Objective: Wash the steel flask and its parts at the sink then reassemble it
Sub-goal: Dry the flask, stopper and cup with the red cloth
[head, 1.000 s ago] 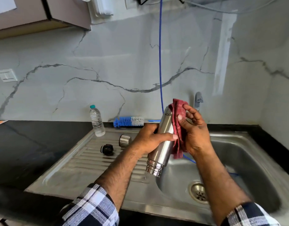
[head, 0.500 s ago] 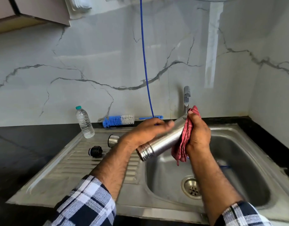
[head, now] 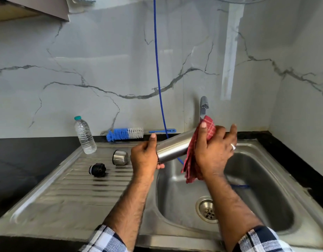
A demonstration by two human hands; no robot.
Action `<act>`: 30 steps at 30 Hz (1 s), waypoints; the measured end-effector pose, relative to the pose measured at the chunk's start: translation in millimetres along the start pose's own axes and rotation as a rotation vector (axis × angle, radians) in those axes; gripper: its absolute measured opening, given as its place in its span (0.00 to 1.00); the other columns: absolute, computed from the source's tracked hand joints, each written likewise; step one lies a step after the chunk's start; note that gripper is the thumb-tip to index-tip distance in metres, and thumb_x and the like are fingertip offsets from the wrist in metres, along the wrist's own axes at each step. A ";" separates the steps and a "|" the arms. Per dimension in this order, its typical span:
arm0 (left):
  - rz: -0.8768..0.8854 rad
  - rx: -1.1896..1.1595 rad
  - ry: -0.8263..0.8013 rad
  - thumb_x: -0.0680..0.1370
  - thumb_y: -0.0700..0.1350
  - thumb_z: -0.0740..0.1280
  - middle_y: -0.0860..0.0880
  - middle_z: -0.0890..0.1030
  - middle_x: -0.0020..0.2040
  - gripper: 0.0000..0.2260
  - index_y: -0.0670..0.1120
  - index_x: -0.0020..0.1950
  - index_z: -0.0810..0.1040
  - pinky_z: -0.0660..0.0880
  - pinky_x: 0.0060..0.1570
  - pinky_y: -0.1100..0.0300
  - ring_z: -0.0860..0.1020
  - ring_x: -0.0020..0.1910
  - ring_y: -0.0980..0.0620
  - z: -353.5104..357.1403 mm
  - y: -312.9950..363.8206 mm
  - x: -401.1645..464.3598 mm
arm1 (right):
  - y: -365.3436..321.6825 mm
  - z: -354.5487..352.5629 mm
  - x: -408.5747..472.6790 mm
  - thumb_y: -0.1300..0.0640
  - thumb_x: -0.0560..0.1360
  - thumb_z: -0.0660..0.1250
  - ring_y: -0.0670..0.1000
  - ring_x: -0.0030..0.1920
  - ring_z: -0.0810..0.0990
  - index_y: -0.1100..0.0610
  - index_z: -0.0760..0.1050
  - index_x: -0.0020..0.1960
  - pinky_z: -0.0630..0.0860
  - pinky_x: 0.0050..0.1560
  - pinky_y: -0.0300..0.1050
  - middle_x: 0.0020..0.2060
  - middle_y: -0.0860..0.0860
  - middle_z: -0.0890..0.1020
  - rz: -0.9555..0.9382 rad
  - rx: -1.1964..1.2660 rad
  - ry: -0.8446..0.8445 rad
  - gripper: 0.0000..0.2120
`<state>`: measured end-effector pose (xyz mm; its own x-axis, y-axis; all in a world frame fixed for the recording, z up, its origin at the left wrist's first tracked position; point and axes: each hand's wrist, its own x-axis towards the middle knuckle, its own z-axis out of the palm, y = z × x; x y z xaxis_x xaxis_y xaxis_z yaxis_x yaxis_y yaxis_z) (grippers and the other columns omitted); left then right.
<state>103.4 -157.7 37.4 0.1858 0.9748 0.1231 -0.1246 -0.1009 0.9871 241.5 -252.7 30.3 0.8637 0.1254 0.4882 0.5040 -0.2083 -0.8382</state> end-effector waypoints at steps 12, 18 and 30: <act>0.195 0.322 0.098 0.77 0.57 0.65 0.47 0.76 0.25 0.23 0.42 0.31 0.74 0.80 0.33 0.43 0.76 0.28 0.43 -5.8 -22.9 28.3 | -34.7 28.6 -37.5 0.42 0.88 0.53 0.60 0.48 0.82 0.53 0.76 0.61 0.74 0.51 0.54 0.49 0.53 0.84 -0.673 -0.388 -0.306 0.19; -0.079 0.096 0.172 0.80 0.45 0.66 0.43 0.83 0.35 0.15 0.44 0.35 0.80 0.78 0.24 0.54 0.84 0.30 0.41 -13.5 -21.9 38.8 | -26.4 21.3 -33.4 0.47 0.82 0.60 0.56 0.66 0.76 0.51 0.75 0.75 0.66 0.69 0.58 0.66 0.51 0.79 -0.953 -0.256 -0.517 0.23; 0.408 0.435 0.093 0.81 0.54 0.66 0.51 0.79 0.32 0.18 0.46 0.35 0.75 0.77 0.34 0.51 0.78 0.33 0.46 -26.4 -12.6 35.0 | -38.9 17.1 -35.3 0.37 0.63 0.77 0.55 0.57 0.82 0.49 0.73 0.71 0.76 0.64 0.55 0.59 0.48 0.82 -0.867 -0.582 -0.490 0.40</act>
<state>85.7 -117.1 26.5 0.1190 0.8514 0.5108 0.2460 -0.5237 0.8156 191.4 -232.4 41.6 0.1969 0.7817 0.5918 0.9628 -0.2682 0.0338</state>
